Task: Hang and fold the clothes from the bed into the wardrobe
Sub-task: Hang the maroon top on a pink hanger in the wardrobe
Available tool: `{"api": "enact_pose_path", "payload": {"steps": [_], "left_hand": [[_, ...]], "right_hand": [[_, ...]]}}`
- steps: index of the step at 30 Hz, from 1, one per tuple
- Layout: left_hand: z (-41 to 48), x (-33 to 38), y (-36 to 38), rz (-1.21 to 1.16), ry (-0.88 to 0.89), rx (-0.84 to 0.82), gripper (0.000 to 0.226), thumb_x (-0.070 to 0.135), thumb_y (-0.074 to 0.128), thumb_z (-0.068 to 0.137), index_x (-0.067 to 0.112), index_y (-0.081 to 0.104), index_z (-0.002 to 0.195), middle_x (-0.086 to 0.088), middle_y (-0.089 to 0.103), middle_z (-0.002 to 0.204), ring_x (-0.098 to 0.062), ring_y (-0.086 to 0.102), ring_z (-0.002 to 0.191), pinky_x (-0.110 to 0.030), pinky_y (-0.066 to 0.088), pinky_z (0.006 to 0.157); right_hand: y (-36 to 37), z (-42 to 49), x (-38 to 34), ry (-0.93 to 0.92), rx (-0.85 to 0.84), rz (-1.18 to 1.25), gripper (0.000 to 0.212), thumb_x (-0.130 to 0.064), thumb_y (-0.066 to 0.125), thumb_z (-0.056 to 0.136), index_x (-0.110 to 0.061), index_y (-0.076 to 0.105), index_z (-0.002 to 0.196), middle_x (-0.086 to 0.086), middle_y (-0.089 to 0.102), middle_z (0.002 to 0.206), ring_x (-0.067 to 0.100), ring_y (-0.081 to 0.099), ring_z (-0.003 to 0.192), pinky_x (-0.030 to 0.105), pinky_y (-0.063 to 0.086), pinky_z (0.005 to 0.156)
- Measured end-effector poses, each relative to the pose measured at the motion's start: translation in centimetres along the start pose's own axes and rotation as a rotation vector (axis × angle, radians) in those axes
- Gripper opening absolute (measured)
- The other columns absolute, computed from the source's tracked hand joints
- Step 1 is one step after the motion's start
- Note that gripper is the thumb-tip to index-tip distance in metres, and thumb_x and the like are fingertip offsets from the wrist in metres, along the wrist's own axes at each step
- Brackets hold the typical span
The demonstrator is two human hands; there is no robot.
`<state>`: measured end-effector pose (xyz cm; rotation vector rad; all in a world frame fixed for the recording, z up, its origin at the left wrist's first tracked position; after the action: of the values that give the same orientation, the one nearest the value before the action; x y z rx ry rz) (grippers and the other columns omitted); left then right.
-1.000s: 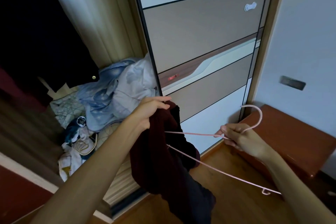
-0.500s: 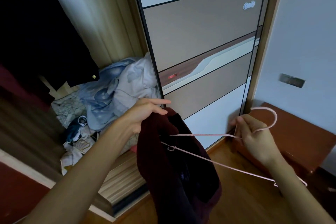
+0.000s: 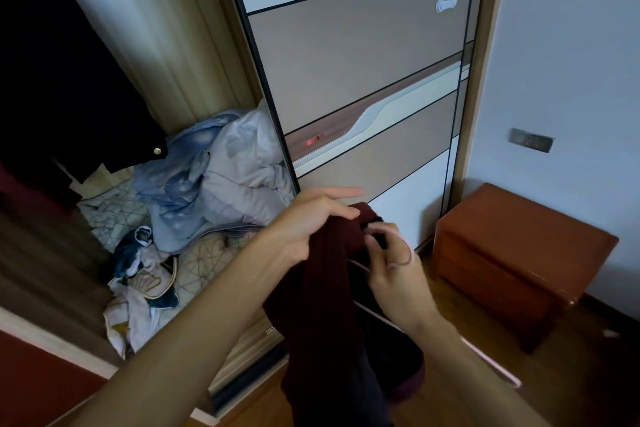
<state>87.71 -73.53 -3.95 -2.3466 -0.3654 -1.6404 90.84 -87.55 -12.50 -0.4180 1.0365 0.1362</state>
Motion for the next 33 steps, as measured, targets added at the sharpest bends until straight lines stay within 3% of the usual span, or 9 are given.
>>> {"api": "enact_pose_path", "payload": {"steps": [3, 8, 12, 15, 17, 21, 24, 29, 33], "left_hand": [[-0.2, -0.4, 0.4, -0.022, -0.02, 0.017, 0.042, -0.001, 0.064, 0.082, 0.021, 0.075, 0.116, -0.016, 0.072, 0.116, -0.031, 0.068, 0.11, -0.039, 0.054, 0.097], [-2.1, -0.3, 0.2, 0.093, 0.048, -0.013, 0.043, -0.001, 0.064, 0.087, 0.02, 0.067, 0.124, -0.006, 0.067, 0.119, -0.018, 0.066, 0.106, -0.017, 0.053, 0.078], [-4.0, 1.5, -0.4, 1.276, 0.355, 0.085, 0.05, 0.037, 0.057, 0.095, 0.016, 0.044, 0.138, 0.002, 0.065, 0.123, -0.022, 0.063, 0.105, -0.037, 0.052, 0.091], [-4.0, 1.9, -1.2, 1.807, 0.714, 0.356, 0.06, 0.06, 0.036, 0.095, 0.017, 0.06, 0.129, 0.001, 0.066, 0.123, -0.031, 0.05, 0.122, -0.051, 0.036, 0.105], [-3.1, 2.3, -1.8, 1.793, 0.883, 0.293, 0.063, 0.064, 0.032, 0.097, 0.017, 0.065, 0.121, -0.003, 0.063, 0.118, -0.031, 0.047, 0.127, -0.058, 0.025, 0.112], [-1.4, 2.5, 0.1, 1.525, 0.984, 0.193, 0.044, 0.055, 0.039, 0.101, 0.017, 0.051, 0.083, 0.006, 0.048, 0.079, -0.02, 0.054, 0.08, -0.038, 0.04, 0.09], [-0.6, 2.3, 0.7, 1.386, 0.947, 0.187, 0.042, 0.054, 0.045, 0.099, 0.018, 0.04, 0.078, 0.008, 0.044, 0.073, -0.02, 0.053, 0.071, -0.036, 0.042, 0.07], [1.5, 3.4, -3.2, 1.338, 0.823, 0.083, 0.055, 0.068, 0.045, 0.092, 0.017, 0.054, 0.072, 0.007, 0.057, 0.07, -0.013, 0.057, 0.066, -0.038, 0.048, 0.063], [3.5, 4.1, -7.8, 1.019, 0.713, 0.295, 0.064, 0.077, 0.053, 0.081, 0.015, 0.07, 0.075, 0.003, 0.068, 0.066, -0.015, 0.065, 0.062, -0.043, 0.054, 0.063]], "right_hand": [[1.0, 1.3, 1.0, 0.202, 0.081, 0.146, 0.005, -0.027, 0.043, 0.105, -0.024, 0.045, 0.109, -0.005, 0.059, 0.065, 0.017, 0.061, 0.054, 0.039, 0.052, 0.06], [0.1, 2.3, 1.4, 0.251, 0.192, 0.374, 0.019, -0.025, 0.04, 0.106, -0.017, 0.05, 0.121, 0.007, 0.049, 0.047, 0.016, 0.046, 0.041, 0.022, 0.039, 0.046], [-1.2, 3.3, 0.6, 0.209, 0.265, 0.438, 0.021, -0.027, 0.04, 0.106, -0.019, 0.056, 0.118, 0.029, 0.047, 0.056, 0.024, 0.047, 0.046, 0.02, 0.042, 0.046], [-2.1, 3.9, -0.3, 0.15, 0.299, 0.483, 0.024, -0.028, 0.041, 0.105, -0.016, 0.058, 0.118, 0.031, 0.047, 0.057, 0.021, 0.047, 0.044, 0.021, 0.04, 0.044], [-2.3, 4.1, -0.9, 0.125, 0.31, 0.51, 0.027, -0.028, 0.041, 0.105, -0.012, 0.058, 0.117, 0.025, 0.048, 0.054, 0.019, 0.046, 0.042, 0.02, 0.038, 0.042], [-1.4, 5.5, -2.7, 0.044, 0.328, 0.437, 0.03, -0.028, 0.038, 0.106, -0.007, 0.059, 0.109, 0.005, 0.054, 0.064, 0.006, 0.05, 0.053, 0.014, 0.041, 0.052], [-0.6, 6.9, -3.1, 0.075, 0.368, 0.309, 0.037, -0.034, 0.035, 0.106, -0.011, 0.063, 0.1, -0.01, 0.063, 0.085, -0.01, 0.056, 0.074, 0.006, 0.041, 0.068], [0.8, 9.5, -3.5, 0.112, 0.137, 0.095, 0.037, -0.053, 0.047, 0.098, -0.018, 0.06, 0.097, -0.008, 0.067, 0.075, -0.001, 0.064, 0.071, 0.024, 0.047, 0.068], [-0.9, 9.6, -3.0, -0.085, 0.232, -0.027, 0.022, -0.041, 0.059, 0.096, -0.022, 0.059, 0.105, -0.007, 0.063, 0.089, 0.006, 0.059, 0.082, 0.019, 0.046, 0.074]]}}
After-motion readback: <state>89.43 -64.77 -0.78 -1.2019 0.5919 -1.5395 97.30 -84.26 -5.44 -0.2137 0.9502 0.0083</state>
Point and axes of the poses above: each hand's wrist, its own z-axis towards the middle knuckle, its own y-axis out of the palm, x = y × z, the point moved 3 cm from there along z, towards the middle knuckle
